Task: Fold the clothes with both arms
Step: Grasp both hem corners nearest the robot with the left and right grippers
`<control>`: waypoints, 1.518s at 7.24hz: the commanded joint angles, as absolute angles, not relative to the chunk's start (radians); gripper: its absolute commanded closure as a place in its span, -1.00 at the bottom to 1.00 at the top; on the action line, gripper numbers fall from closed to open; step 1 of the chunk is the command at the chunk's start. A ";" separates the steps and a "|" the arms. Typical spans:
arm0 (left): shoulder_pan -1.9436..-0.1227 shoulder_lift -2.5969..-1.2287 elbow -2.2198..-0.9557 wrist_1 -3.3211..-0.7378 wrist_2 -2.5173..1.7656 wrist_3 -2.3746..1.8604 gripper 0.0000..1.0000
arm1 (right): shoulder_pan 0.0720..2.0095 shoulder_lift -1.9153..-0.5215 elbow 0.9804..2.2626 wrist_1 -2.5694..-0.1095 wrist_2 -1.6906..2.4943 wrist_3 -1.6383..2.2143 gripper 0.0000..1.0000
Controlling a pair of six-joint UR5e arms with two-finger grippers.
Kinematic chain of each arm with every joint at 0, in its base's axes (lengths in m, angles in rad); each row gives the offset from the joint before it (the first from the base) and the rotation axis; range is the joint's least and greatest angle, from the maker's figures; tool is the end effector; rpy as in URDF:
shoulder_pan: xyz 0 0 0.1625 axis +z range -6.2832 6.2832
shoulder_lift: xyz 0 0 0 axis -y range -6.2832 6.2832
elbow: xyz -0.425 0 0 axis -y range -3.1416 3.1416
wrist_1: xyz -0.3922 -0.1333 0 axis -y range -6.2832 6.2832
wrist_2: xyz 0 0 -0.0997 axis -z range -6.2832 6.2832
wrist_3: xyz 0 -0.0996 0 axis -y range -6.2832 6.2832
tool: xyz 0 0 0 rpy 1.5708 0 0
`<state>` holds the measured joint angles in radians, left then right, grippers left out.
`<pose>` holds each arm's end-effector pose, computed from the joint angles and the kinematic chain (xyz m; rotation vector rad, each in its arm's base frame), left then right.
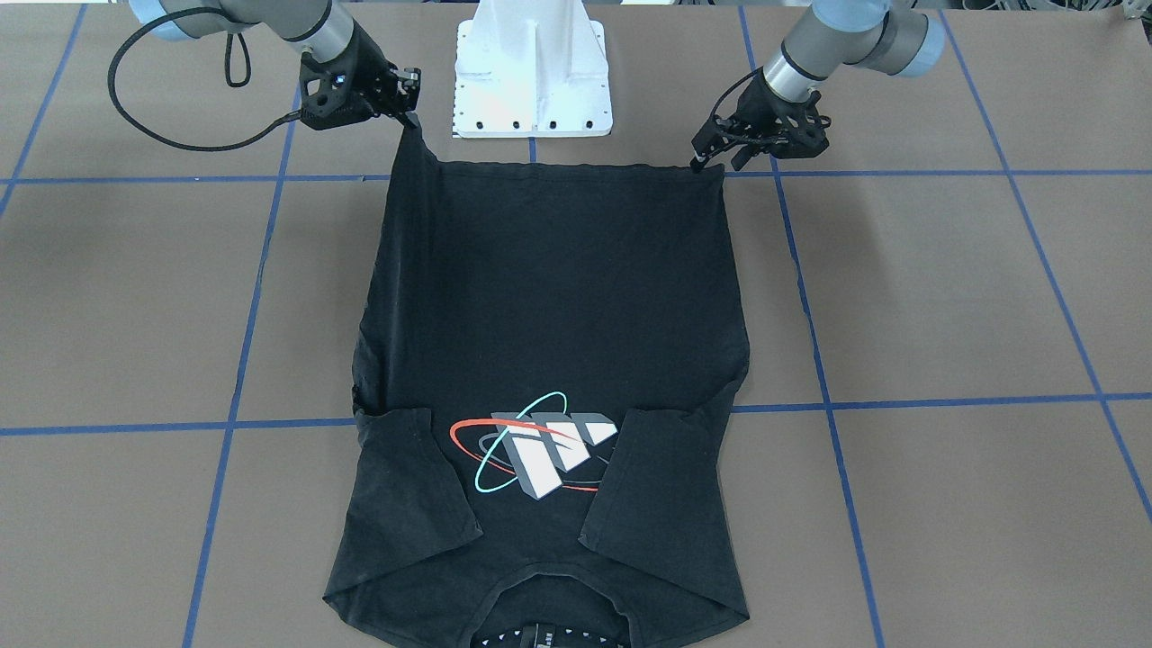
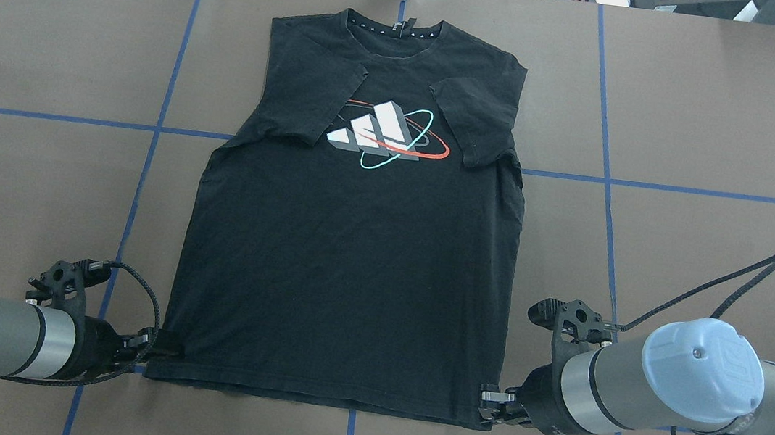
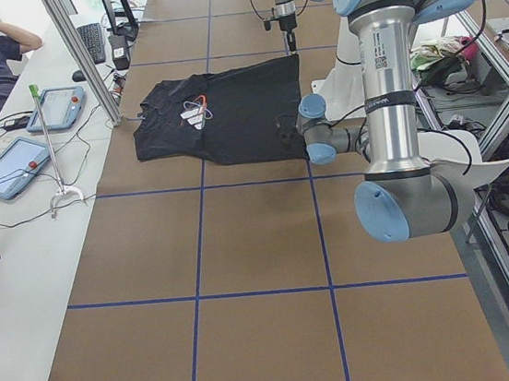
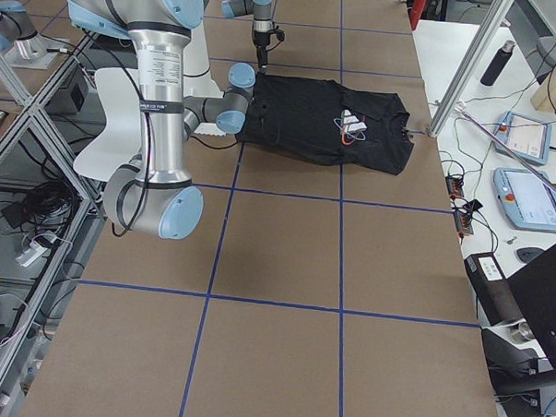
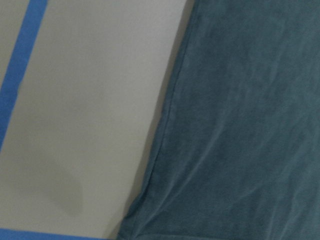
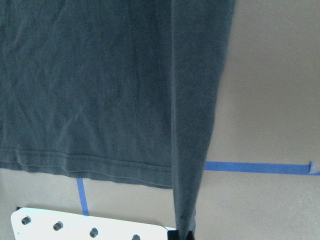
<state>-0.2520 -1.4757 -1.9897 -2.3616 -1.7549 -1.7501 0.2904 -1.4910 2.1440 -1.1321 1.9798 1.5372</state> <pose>0.4200 -0.2269 0.4144 -0.1245 1.1203 -0.2823 -0.4258 -0.2250 0.3015 -0.1886 -1.1183 0.0055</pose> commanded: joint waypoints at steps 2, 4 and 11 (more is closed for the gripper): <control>-0.244 -1.496 -1.988 -2.318 -1.755 -1.750 -0.73 | 0.293 -1.491 2.149 -1.132 1.980 1.537 1.00; -0.244 -1.497 -1.987 -2.318 -1.756 -1.750 -0.70 | 0.296 -1.491 2.151 -1.132 1.982 1.537 1.00; -0.222 -1.496 -1.974 -2.316 -1.755 -1.750 -0.61 | 0.296 -1.493 2.151 -1.132 1.982 1.537 1.00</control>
<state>-0.2229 -1.4959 -1.9756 -2.3164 -1.7554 -1.7503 0.2960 -1.4924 2.1491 -1.1321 1.9819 1.5371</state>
